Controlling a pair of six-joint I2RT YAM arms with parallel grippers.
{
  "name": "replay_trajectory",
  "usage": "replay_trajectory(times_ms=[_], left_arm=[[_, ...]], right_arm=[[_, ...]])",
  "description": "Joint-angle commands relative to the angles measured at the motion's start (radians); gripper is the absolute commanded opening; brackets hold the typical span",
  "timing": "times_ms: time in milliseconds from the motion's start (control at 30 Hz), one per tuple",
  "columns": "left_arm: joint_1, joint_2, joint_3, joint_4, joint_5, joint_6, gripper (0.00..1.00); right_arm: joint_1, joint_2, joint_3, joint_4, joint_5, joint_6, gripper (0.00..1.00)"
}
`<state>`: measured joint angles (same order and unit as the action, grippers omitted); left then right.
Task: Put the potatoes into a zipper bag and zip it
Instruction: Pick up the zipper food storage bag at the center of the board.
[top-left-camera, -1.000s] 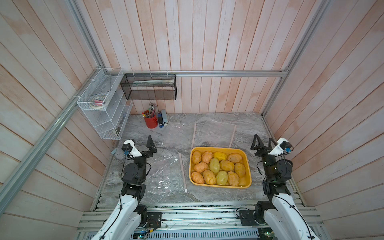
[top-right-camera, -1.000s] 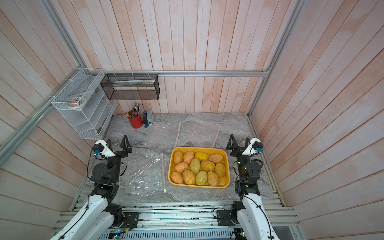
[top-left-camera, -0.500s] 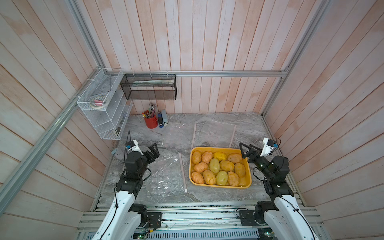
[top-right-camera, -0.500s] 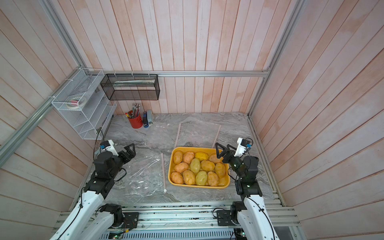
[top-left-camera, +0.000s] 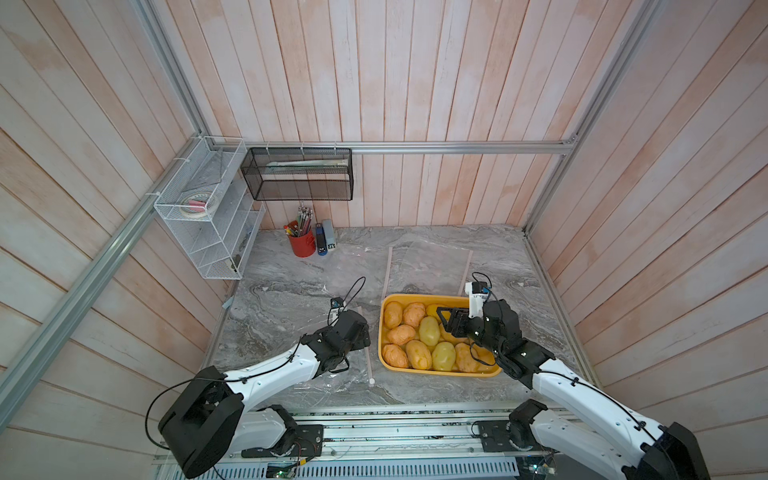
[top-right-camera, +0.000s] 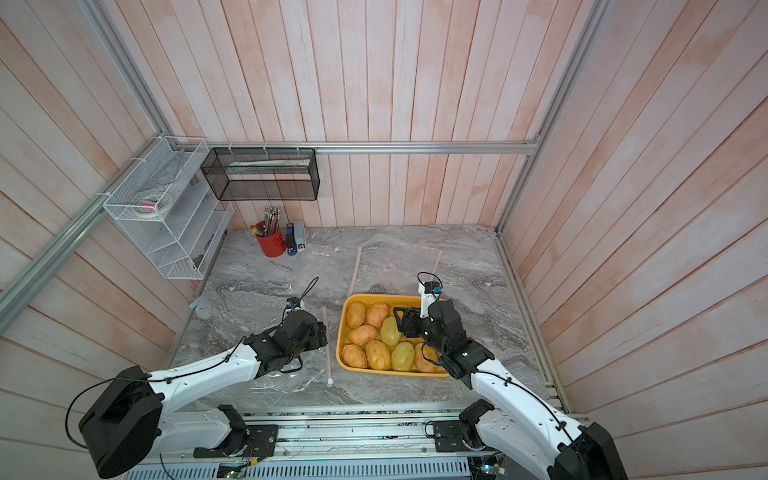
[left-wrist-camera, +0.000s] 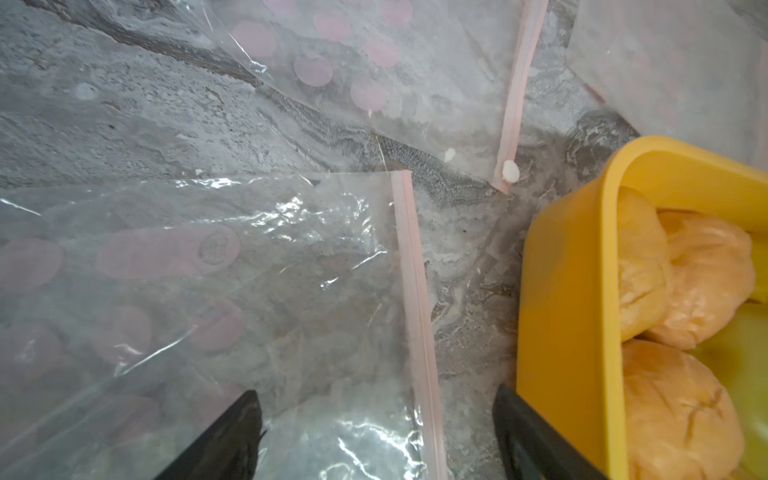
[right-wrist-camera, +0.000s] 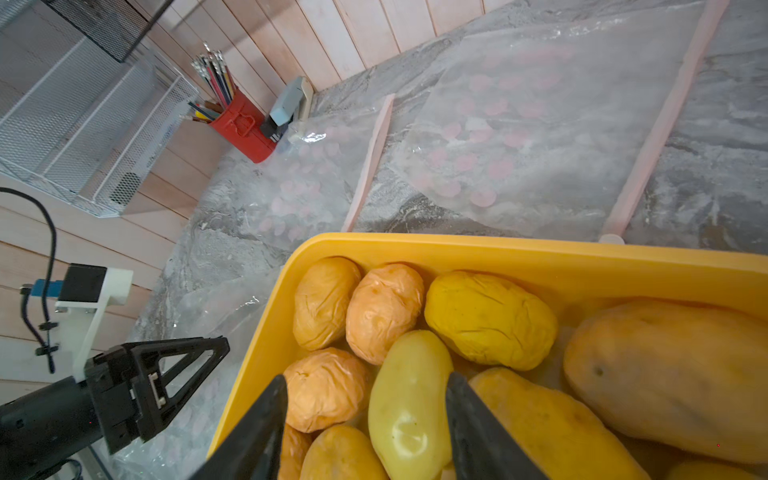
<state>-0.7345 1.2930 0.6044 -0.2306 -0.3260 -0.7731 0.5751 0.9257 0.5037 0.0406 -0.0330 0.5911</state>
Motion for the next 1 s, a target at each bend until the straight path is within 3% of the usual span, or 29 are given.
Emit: replay_trajectory(times_ms=[0, 367, 633, 700, 733, 800, 967], left_arm=[[-0.012, 0.041, -0.005, 0.066, 0.002, -0.017, 0.88], [-0.023, 0.222, 0.046, 0.044, -0.071, -0.034, 0.78], [-0.023, 0.248, 0.052, 0.068, -0.057, -0.023, 0.62], [-0.023, 0.238, 0.052, 0.068, -0.05, -0.022, 0.65], [-0.024, 0.232, 0.053, 0.068, -0.044, -0.021, 0.72], [-0.024, 0.221, 0.057, 0.067, -0.035, -0.017, 0.78], [-0.027, 0.224, 0.075, 0.056, -0.049, -0.014, 0.79]], right_arm=[[0.022, -0.007, 0.001, -0.018, 0.085, -0.001, 0.61], [0.03, -0.018, -0.017, -0.02, 0.095, -0.002, 0.62], [0.037, -0.018, -0.021, -0.013, 0.088, 0.003, 0.62], [0.038, -0.014, -0.022, -0.012, 0.088, 0.003, 0.62], [0.039, -0.01, -0.02, -0.014, 0.086, 0.003, 0.62], [0.04, -0.006, -0.02, -0.011, 0.086, 0.003, 0.62], [0.041, -0.001, -0.021, -0.004, 0.085, 0.003, 0.62]])
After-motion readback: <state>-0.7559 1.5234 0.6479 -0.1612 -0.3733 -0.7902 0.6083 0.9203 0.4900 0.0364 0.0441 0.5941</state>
